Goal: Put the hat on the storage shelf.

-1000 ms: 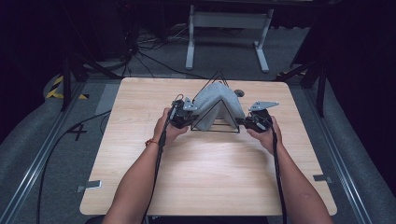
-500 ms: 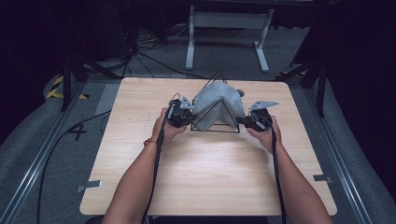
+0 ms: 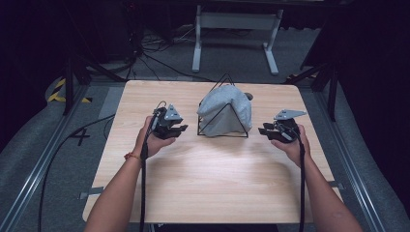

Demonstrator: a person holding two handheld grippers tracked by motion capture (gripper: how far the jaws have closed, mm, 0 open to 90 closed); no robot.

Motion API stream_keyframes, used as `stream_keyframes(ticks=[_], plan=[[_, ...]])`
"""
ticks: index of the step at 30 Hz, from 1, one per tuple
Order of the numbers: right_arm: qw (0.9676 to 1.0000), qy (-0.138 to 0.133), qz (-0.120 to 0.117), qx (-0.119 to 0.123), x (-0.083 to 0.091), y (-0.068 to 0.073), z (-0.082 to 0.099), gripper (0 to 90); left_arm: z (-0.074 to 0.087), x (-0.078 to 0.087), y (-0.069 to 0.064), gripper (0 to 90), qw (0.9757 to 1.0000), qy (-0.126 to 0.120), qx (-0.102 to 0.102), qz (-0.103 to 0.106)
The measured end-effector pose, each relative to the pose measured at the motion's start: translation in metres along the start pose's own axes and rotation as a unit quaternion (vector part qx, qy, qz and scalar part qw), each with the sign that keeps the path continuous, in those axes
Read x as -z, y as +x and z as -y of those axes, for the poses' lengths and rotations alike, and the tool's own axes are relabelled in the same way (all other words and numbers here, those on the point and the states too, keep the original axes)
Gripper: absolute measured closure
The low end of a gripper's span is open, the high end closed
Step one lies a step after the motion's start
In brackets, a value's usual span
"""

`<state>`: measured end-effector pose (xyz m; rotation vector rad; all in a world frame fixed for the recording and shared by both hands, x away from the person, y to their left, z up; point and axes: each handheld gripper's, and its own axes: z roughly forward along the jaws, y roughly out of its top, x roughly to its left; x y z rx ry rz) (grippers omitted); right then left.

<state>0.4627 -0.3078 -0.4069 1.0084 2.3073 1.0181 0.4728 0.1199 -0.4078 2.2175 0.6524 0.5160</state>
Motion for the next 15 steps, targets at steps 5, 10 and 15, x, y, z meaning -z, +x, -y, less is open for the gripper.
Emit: stream_keyframes(ticks=[5,10,15], plan=[[1.0,0.001,0.009,0.003,0.023,0.004,0.012,62.8,0.016,0.024,-0.008,59.8,0.9997,0.012,-0.02,-0.003],[0.9998,0.003,0.019,0.002,0.041,0.004,0.025,62.6,0.031,0.037,-0.011,57.6,0.9996,0.02,-0.02,-0.003],[0.9998,0.007,0.02,0.003,0.049,0.006,0.034,61.7,0.052,0.045,-0.013,56.2,0.999,0.039,-0.018,-0.014]])
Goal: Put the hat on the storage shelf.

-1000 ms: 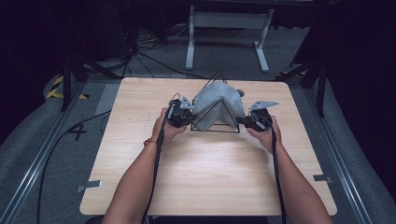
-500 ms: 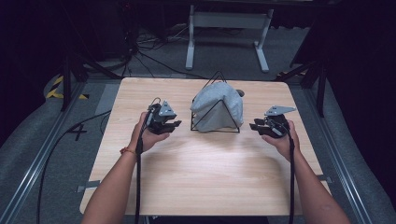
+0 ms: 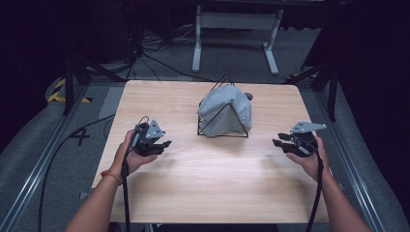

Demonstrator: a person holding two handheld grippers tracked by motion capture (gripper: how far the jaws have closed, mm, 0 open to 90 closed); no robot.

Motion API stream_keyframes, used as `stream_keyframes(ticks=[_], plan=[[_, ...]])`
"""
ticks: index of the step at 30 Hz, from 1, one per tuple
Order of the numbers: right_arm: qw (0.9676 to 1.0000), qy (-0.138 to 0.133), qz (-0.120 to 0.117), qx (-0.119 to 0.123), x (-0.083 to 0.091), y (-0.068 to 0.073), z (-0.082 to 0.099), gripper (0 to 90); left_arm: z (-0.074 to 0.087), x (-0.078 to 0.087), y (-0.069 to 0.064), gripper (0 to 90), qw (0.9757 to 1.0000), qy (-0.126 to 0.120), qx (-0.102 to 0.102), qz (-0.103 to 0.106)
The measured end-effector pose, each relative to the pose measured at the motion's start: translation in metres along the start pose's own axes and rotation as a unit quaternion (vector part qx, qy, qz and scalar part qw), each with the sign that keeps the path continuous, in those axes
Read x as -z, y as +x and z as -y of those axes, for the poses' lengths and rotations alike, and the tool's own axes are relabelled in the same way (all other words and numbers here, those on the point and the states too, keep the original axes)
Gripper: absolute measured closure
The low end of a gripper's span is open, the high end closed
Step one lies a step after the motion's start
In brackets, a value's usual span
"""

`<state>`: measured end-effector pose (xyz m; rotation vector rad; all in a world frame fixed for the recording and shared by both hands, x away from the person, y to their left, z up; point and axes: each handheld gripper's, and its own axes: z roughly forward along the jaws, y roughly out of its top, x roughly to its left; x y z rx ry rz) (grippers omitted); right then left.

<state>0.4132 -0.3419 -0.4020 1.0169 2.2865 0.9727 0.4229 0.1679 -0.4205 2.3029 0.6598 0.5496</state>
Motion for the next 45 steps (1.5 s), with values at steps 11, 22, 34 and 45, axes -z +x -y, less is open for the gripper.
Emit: stream_keyframes(ticks=[11,22,34,45], plan=[[0.9998,0.012,0.012,0.004,0.026,0.006,0.034,57.5,0.043,0.027,-0.011,45.1,0.9998,0.012,0.012,-0.003],[0.9991,0.03,0.027,0.008,0.041,0.011,0.067,51.8,0.077,0.036,-0.018,37.4,0.9993,0.032,0.019,-0.002],[0.9984,0.02,0.026,-0.047,0.051,0.006,0.117,41.3,0.106,0.036,-0.02,32.1,0.9973,0.017,0.06,0.039],[0.996,0.011,0.03,-0.083,0.057,-0.001,0.135,27.4,0.117,0.035,-0.019,21.5,0.9928,0.0,0.115,0.034]])
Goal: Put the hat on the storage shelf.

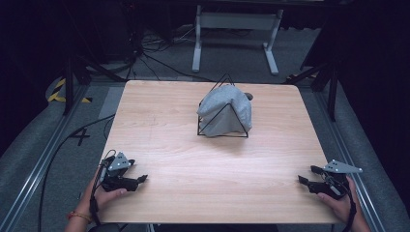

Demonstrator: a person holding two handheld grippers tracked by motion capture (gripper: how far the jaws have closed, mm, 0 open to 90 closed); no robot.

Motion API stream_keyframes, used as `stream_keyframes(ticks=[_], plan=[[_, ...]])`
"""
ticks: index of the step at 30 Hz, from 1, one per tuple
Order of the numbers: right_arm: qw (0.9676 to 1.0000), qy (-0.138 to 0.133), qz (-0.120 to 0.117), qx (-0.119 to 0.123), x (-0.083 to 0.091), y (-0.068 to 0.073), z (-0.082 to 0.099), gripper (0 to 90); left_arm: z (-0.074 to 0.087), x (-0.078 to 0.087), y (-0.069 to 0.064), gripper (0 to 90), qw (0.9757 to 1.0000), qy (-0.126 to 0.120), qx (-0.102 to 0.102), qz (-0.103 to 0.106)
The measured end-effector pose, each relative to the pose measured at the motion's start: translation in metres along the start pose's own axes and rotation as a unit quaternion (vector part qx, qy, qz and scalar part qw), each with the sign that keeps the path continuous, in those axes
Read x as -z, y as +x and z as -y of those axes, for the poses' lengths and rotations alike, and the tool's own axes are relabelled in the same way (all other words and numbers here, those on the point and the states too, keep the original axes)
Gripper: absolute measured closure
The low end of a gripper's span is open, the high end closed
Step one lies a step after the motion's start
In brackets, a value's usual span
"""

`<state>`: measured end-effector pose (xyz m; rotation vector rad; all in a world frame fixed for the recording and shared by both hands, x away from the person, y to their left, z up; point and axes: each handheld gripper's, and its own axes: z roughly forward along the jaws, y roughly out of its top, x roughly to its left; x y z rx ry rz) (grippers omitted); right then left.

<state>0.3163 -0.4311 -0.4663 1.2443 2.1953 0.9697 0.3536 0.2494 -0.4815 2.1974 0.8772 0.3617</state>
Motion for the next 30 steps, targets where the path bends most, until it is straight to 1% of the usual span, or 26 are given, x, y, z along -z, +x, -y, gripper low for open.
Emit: stream_keyframes(ticks=[5,7,17,30], plan=[[0.9999,-0.002,0.007,-0.008,-0.0005,-0.0004,0.0002,26.5,0.0004,-0.0006,-0.0014,17.6,0.9999,0.001,0.013,-0.009],[0.9999,0.001,0.011,-0.008,-0.0005,-0.0008,-0.0001,24.6,0.0003,-0.0006,-0.0013,17.4,0.9999,0.002,0.013,-0.01],[0.9996,0.003,0.021,-0.02,-0.0008,-0.0007,-0.0002,22.2,0.0004,-0.0009,-0.0018,16.5,0.9998,0.001,0.017,-0.013],[0.9995,0.003,0.022,-0.021,-0.0009,-0.0007,-0.0003,22.1,0.0003,-0.0009,-0.0018,16.3,0.9998,0.002,0.018,-0.013]])
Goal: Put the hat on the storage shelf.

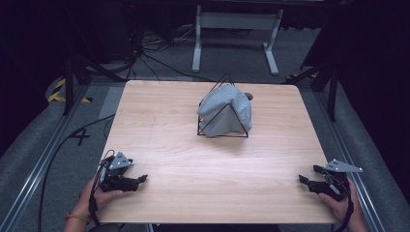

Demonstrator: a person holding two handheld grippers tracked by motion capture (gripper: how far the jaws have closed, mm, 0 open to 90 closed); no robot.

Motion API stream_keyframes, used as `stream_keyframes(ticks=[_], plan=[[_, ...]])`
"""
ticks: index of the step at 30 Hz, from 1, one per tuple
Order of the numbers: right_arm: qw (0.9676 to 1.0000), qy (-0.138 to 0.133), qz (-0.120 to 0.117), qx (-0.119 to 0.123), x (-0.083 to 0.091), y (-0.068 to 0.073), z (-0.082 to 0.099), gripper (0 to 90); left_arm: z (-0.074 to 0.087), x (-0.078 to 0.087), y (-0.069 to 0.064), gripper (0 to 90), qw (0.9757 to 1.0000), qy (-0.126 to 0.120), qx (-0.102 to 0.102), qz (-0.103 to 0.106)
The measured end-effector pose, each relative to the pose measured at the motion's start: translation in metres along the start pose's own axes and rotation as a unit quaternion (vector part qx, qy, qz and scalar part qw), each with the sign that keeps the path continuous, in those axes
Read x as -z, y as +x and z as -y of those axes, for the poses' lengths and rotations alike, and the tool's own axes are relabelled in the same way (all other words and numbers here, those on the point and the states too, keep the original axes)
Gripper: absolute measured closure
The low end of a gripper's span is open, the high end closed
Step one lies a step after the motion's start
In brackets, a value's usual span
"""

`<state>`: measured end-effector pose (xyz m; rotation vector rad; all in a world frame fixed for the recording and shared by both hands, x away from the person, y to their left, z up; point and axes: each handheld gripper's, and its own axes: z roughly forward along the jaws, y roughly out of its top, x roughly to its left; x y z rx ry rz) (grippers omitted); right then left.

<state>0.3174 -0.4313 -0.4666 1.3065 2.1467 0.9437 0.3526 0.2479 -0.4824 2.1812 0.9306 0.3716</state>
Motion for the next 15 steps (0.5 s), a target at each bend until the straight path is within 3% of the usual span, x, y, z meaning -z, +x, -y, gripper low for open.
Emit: stream_keyframes(ticks=[15], plan=[[1.0,0.0,0.002,-0.001,0.0,0.0,0.0,21.6,-0.0001,-0.0003,-0.0002,16.1,1.0,0.0,0.0,0.0]])
